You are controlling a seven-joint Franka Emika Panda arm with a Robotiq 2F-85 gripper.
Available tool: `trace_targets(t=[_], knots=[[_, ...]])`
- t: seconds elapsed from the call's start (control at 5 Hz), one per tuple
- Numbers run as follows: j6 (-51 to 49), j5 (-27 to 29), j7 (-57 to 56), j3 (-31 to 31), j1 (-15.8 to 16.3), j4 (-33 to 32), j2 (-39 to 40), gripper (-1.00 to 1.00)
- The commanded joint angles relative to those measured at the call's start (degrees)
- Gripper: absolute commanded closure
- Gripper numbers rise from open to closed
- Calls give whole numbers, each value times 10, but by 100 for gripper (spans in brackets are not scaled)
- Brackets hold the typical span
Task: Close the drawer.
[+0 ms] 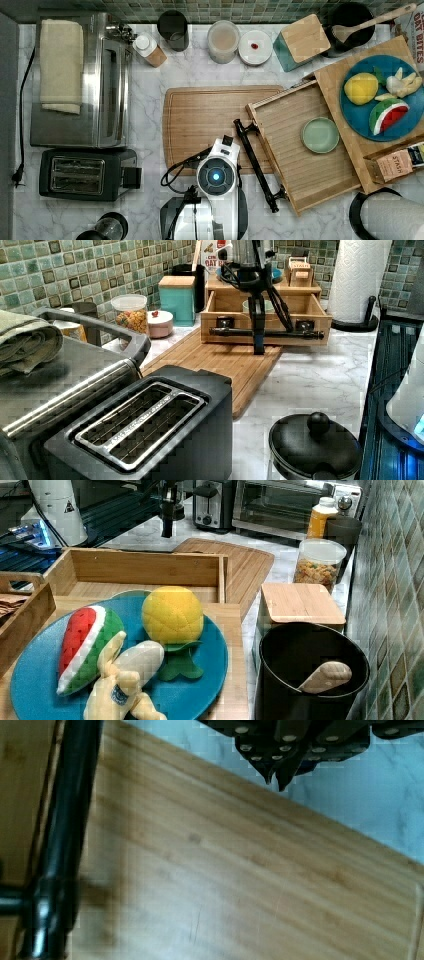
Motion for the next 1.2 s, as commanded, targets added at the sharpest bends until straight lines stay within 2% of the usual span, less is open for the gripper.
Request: trace_targets(t=[0.2, 1.0, 1.2], knots=[[53, -45, -51, -15, -11, -16, -35, 100], [99, -14, -123, -91, -25, -14, 30, 100], [104, -9, -146, -140, -2, -11, 33, 100]])
